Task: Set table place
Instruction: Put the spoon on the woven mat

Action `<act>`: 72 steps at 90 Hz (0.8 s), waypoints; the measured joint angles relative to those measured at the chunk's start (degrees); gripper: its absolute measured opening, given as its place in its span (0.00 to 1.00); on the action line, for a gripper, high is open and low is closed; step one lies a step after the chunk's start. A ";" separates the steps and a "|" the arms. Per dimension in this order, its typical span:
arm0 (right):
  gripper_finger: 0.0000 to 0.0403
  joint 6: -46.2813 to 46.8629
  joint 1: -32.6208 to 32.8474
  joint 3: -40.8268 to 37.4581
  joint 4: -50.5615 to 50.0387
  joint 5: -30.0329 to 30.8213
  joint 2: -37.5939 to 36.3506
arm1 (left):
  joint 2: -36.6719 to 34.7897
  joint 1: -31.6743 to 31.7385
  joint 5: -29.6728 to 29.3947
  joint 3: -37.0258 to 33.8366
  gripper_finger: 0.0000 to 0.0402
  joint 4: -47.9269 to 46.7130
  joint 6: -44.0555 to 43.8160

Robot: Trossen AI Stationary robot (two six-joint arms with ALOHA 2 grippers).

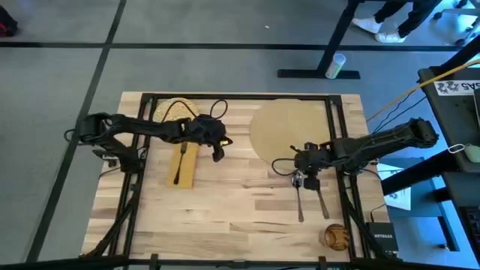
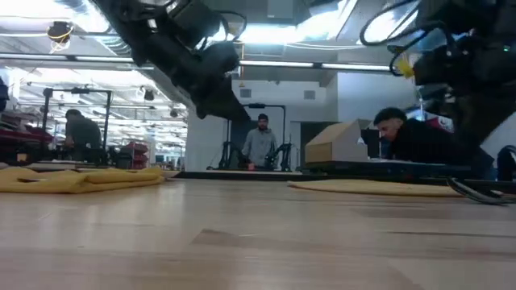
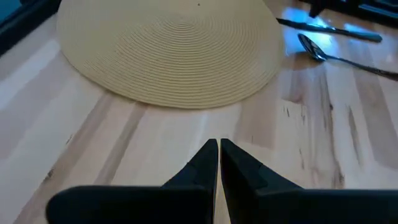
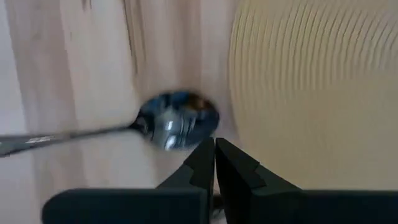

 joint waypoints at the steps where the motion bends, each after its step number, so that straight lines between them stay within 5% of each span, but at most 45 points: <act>1: 0.01 0.38 0.00 0.00 -0.45 -0.10 0.00 | 0.22 -0.01 -0.01 0.00 0.00 0.30 -0.02; 19: 0.01 9.05 0.00 -0.03 -11.55 0.60 0.12 | 4.62 0.02 -0.11 -0.01 0.00 4.29 0.70; 53: 0.01 8.82 0.00 -2.10 7.30 3.55 0.48 | 6.28 -0.36 -0.06 -0.04 0.00 9.74 1.69; 72: 0.01 13.43 -0.07 -2.10 5.33 9.58 3.96 | 6.18 -2.44 0.00 0.00 0.00 10.19 1.17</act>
